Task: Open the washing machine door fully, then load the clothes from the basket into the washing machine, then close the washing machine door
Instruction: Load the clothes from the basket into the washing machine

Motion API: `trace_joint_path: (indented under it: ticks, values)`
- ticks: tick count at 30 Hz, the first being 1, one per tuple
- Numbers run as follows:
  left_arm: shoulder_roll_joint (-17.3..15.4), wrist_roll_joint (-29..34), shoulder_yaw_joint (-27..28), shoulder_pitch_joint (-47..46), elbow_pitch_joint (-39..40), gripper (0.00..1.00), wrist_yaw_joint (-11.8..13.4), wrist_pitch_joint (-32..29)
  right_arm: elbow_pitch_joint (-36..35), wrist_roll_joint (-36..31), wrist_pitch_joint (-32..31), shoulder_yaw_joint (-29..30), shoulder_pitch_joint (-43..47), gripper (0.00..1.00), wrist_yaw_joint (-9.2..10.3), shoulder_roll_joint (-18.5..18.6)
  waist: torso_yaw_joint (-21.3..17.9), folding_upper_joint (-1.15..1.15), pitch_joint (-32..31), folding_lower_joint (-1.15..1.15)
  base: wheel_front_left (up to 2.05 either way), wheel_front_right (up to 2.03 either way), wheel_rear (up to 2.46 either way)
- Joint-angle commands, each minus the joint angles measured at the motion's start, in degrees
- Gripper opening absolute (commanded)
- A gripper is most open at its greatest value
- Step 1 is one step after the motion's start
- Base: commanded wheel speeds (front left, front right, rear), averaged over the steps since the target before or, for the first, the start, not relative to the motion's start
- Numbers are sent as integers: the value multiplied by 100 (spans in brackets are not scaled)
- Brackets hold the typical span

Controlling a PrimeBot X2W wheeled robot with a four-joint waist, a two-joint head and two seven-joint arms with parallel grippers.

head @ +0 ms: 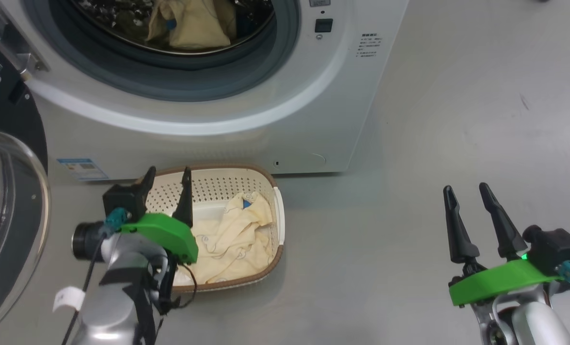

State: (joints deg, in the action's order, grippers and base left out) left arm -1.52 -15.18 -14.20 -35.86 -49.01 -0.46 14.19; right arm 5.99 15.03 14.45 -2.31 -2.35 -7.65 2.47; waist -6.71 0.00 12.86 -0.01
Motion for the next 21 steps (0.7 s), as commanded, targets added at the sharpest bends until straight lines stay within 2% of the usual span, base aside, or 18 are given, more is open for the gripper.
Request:
trace_joint_path:
  ticks: [1, 9, 14, 17, 21]
  values:
    - [-140, 15, 119, 62, 387, 100, 46, 80, -169, -47, 55, -96, 10, 100, 16, 117, 66, 0, -123, 1, 0, 0, 0]
    - [-137, 161, 145, 1561, 1908, 100, 306, 80, -141, -78, 55, -116, 171, 100, 16, 214, 92, 0, -416, 1, 0, 0, 0]
    - [-137, 280, 360, 2427, 2708, 100, 421, 80, -146, -90, 55, -92, 242, 100, 16, 279, 87, 0, -542, 1, 0, 0, 0]
    - [-137, 156, 567, 3106, 3307, 100, 613, 81, -152, -121, 55, -82, 390, 100, 16, 339, 112, 0, -673, 1, 0, 0, 0]
    - [-136, 65, 671, 3413, 3586, 100, 730, 81, -160, -131, 55, -53, 461, 100, 16, 362, 134, 0, -722, 1, 0, 0, 0]
